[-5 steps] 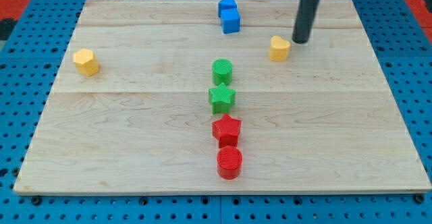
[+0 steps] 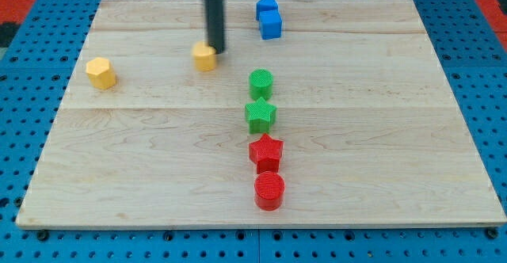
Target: Move the yellow heart above the yellow hexagon
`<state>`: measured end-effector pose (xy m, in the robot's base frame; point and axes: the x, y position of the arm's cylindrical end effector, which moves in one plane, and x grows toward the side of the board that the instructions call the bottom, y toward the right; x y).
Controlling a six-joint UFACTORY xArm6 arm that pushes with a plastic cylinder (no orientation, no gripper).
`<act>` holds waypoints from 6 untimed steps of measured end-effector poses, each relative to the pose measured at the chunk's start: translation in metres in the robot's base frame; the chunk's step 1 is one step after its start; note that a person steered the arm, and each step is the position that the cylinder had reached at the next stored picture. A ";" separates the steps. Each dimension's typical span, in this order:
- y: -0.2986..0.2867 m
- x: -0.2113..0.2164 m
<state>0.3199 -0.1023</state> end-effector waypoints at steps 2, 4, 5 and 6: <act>0.004 0.005; 0.010 0.036; -0.059 0.030; -0.070 0.012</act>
